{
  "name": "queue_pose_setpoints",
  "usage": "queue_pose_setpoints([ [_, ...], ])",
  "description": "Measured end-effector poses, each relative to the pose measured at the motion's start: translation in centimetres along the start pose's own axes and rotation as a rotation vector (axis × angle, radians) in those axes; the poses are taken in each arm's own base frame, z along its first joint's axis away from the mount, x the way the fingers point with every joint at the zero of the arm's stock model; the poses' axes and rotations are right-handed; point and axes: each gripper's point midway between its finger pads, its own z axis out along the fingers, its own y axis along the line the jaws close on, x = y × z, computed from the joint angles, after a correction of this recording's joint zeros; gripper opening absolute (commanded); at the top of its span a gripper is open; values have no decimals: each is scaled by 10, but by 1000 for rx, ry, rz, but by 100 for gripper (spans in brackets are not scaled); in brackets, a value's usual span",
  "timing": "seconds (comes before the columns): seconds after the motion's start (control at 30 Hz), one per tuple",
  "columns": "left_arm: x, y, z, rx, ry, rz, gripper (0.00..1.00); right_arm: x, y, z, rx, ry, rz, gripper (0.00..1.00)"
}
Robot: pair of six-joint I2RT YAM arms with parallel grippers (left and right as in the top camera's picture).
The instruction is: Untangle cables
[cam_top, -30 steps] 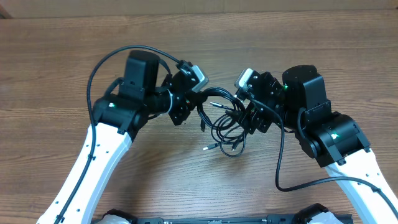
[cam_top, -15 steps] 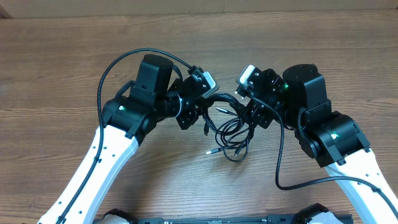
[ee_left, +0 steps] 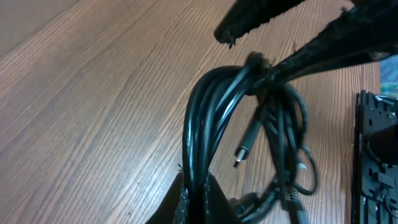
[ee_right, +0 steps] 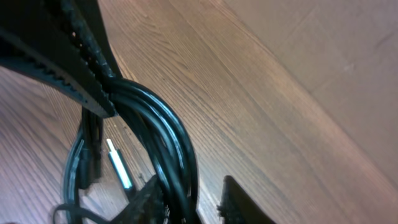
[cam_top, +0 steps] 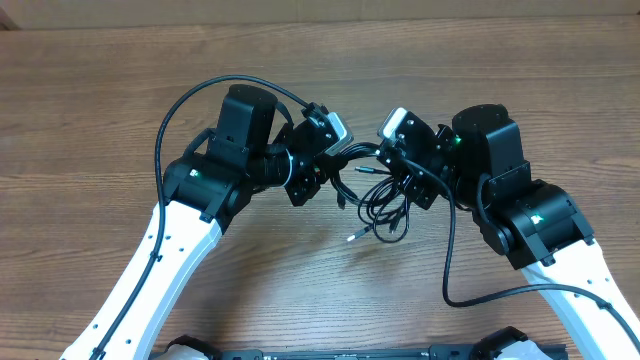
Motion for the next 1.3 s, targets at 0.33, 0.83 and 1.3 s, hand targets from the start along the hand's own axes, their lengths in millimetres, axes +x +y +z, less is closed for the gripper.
queue_pose_setpoints([
  [0.33, -4, 0, -1, 0, -11, 7, 4, 1, 1, 0, -4, 2, 9, 5],
  [0.83, -7, 9, -3, -53, -9, -44, 4, -4, -7, 2, 52, -8, 257, 4],
  [1.3, -1, 29, -4, -191, 24, -201, 4, 0, -29, 0, 186, -4, 451, 4],
])
